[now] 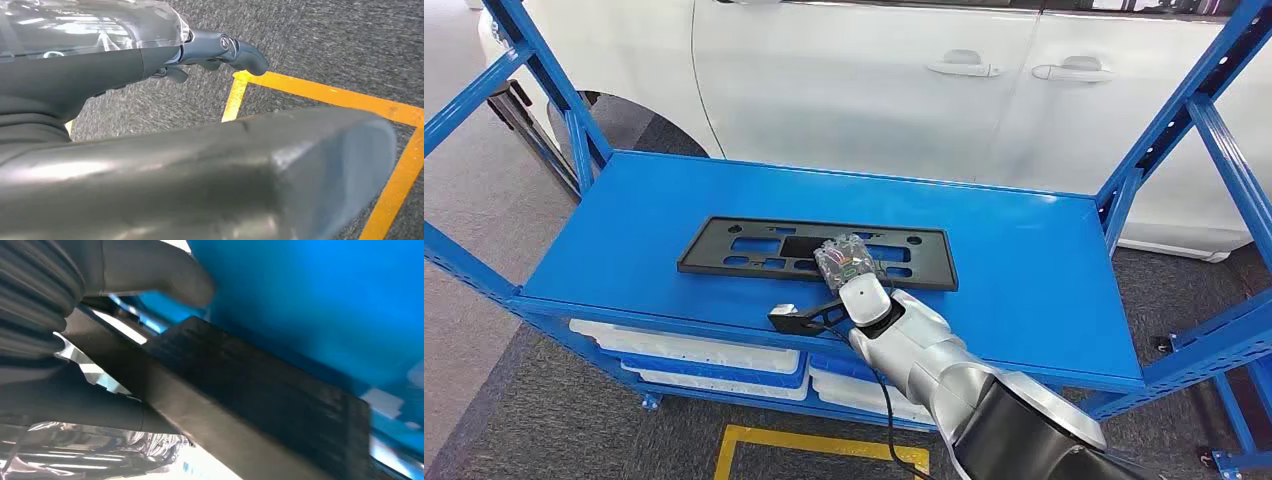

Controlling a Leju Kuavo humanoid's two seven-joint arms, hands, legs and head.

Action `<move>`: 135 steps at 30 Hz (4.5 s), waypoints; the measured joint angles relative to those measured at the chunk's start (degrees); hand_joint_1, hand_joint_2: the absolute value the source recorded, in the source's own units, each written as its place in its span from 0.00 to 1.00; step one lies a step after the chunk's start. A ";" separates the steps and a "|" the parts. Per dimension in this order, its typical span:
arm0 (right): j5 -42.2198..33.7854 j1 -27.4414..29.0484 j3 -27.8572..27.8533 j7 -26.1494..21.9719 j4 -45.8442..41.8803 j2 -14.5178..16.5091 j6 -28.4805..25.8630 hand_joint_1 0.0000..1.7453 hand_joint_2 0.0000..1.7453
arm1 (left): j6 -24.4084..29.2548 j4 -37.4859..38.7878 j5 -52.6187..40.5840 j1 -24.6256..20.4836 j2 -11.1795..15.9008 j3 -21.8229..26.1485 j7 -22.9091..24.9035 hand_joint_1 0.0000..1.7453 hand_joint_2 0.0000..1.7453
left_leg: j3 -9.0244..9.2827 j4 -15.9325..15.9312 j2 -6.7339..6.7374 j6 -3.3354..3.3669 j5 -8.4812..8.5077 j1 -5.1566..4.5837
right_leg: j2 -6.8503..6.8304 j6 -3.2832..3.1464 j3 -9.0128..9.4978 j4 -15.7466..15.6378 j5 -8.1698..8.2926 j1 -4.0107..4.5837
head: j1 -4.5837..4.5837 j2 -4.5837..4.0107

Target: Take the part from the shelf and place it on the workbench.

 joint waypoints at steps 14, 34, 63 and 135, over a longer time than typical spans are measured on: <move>-0.70 -0.54 -3.95 -1.09 -0.13 0.41 1.26 1.00 1.00 | 0.15 0.00 -0.46 -0.08 0.44 0.02 -0.01 0.00 0.00 | -6.01 13.86 0.26 -2.60 -5.57 -0.08 | -0.34 -2.30 1.35 -2.68 0.54 0.08 | 0.00 0.00; -1.48 -0.02 -7.45 -5.67 -0.79 0.05 -6.55 1.00 1.00 | -1.95 0.00 -1.48 -0.36 0.26 0.26 -3.78 0.00 1.00 | 0.53 0.04 0.06 -0.57 -0.65 -0.52 | 0.00 -0.99 0.82 -2.15 0.53 0.40 | 0.00 0.00; -85.07 39.67 -32.47 -56.16 -88.05 -11.19 29.59 1.00 1.00 | -2.19 0.00 3.85 0.78 -0.62 9.09 -15.14 0.00 1.00 | 0.48 0.26 0.14 0.18 -0.96 -0.45 | -0.12 0.06 0.82 0.13 -1.24 -0.15 | 0.02 0.00; -74.47 47.23 -34.64 -56.14 -101.07 -15.93 29.64 1.00 1.00 | -1.02 -0.02 -1.27 -0.56 -1.95 11.54 -13.37 0.00 1.00 | -5.97 15.47 0.37 -2.47 -7.50 0.37 | -0.47 -1.90 3.90 -5.81 1.13 0.07 | 0.04 0.00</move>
